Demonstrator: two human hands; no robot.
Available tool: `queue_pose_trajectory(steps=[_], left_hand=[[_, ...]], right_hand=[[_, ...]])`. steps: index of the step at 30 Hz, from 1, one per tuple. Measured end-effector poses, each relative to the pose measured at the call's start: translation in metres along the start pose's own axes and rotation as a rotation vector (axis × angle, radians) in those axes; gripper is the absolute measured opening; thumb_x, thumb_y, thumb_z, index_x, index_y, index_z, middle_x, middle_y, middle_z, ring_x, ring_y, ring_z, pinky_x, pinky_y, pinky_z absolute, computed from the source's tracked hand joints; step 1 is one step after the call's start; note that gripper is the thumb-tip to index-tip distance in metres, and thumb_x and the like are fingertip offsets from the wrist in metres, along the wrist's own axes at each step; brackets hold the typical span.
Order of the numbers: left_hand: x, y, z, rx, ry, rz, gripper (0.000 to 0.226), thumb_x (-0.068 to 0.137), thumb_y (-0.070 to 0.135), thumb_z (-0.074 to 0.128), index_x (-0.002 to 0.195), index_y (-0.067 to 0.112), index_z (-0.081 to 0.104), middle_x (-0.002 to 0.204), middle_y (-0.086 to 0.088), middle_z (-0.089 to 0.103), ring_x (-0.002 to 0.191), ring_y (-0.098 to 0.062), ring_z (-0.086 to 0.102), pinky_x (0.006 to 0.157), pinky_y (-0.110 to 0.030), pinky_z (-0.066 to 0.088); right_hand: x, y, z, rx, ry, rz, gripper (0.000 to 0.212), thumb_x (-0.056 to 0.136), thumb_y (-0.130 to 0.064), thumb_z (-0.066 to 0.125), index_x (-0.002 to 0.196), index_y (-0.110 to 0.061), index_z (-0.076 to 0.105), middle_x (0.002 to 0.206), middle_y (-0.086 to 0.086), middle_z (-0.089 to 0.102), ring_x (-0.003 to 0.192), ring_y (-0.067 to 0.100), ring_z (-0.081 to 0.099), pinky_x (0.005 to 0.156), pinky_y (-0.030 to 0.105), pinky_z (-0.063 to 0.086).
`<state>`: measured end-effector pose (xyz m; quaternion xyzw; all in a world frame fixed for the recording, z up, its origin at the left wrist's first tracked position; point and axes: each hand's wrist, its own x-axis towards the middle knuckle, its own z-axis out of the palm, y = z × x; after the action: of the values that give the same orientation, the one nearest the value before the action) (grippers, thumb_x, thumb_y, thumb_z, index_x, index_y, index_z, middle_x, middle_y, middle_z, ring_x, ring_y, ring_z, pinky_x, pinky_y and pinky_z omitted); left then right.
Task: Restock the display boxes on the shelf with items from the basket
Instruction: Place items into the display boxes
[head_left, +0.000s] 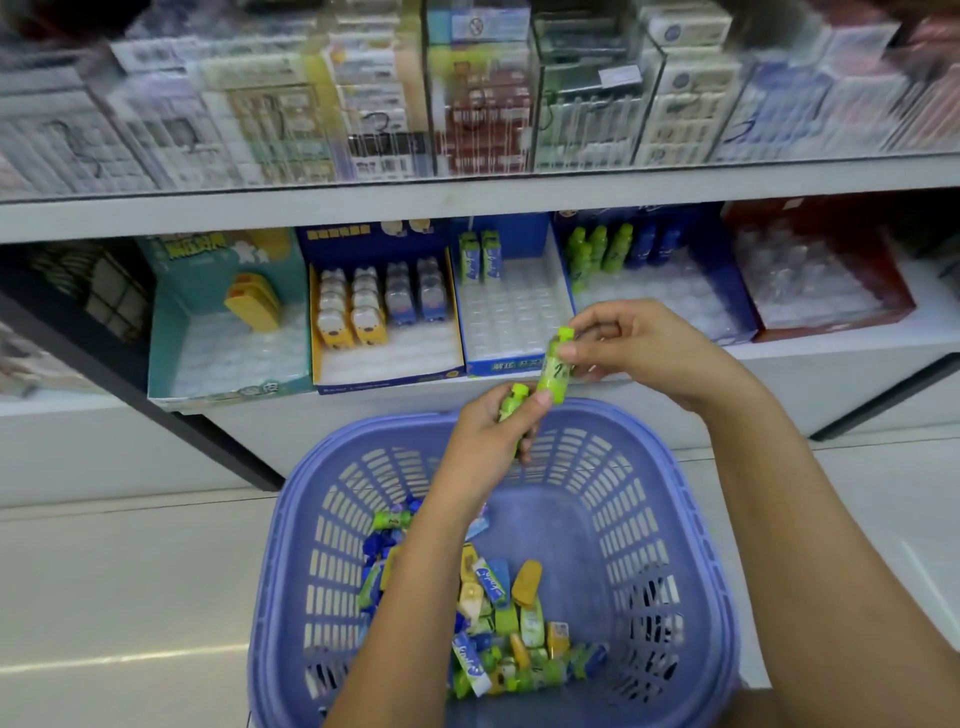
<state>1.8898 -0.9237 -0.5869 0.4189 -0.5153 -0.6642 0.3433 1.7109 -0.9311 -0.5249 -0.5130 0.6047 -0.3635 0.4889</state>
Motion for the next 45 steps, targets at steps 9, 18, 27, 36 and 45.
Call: queue_pose_trajectory(steps=[9, 18, 27, 36, 45], left_hand=[[0.006, 0.003, -0.002, -0.11, 0.121, -0.234, 0.056, 0.096, 0.056, 0.034, 0.079, 0.016, 0.068, 0.044, 0.002, 0.044, 0.031, -0.01, 0.029, 0.035, -0.014, 0.019], [0.018, -0.004, -0.002, -0.274, 0.086, -0.203, 0.043, 0.1, 0.028, 0.031, 0.087, 0.009, 0.067, 0.054, -0.002, 0.051, 0.036, -0.01, 0.034, 0.035, -0.016, 0.02], [0.019, 0.005, 0.0, -0.662, -0.151, -0.179, 0.046, 0.09, 0.012, 0.033, 0.131, 0.013, 0.052, 0.078, -0.004, 0.057, 0.06, -0.013, 0.047, 0.051, -0.021, 0.038], [0.012, 0.006, -0.005, -0.452, -0.024, 0.053, 0.038, 0.084, 0.016, 0.058, 0.121, 0.01, 0.059, 0.112, -0.004, 0.07, 0.109, -0.015, 0.064, 0.083, -0.021, 0.052], [0.018, 0.002, -0.006, -0.234, 0.165, 0.196, 0.033, 0.09, 0.025, 0.062, 0.123, 0.023, 0.06, 0.122, 0.002, 0.064, 0.118, -0.01, 0.058, 0.092, -0.021, 0.047]], right_hand=[[0.076, 0.016, -0.065, -0.326, 0.633, -0.156, 0.026, 0.083, -0.014, 0.067, 0.108, -0.005, 0.065, 0.1, 0.017, 0.068, 0.094, 0.025, 0.064, 0.086, 0.028, 0.05], [0.11, 0.034, -0.081, -0.64, 0.42, -0.153, 0.024, 0.084, -0.012, 0.063, 0.106, -0.007, 0.068, 0.085, 0.006, 0.066, 0.082, 0.012, 0.053, 0.059, -0.002, 0.031], [0.11, 0.035, -0.073, -0.653, 0.429, -0.101, 0.035, 0.083, -0.017, 0.069, 0.117, -0.009, 0.066, 0.1, 0.011, 0.068, 0.092, 0.016, 0.06, 0.06, -0.005, 0.032], [0.06, -0.014, -0.034, -0.446, 0.333, -0.061, 0.03, 0.082, -0.019, 0.071, 0.105, -0.001, 0.066, 0.088, 0.009, 0.066, 0.076, 0.017, 0.062, 0.076, 0.029, 0.052], [0.025, -0.033, 0.031, -0.297, 0.021, -0.111, 0.022, 0.074, -0.018, 0.079, 0.092, -0.01, 0.07, 0.074, 0.0, 0.067, 0.067, 0.009, 0.062, 0.07, 0.025, 0.052]])
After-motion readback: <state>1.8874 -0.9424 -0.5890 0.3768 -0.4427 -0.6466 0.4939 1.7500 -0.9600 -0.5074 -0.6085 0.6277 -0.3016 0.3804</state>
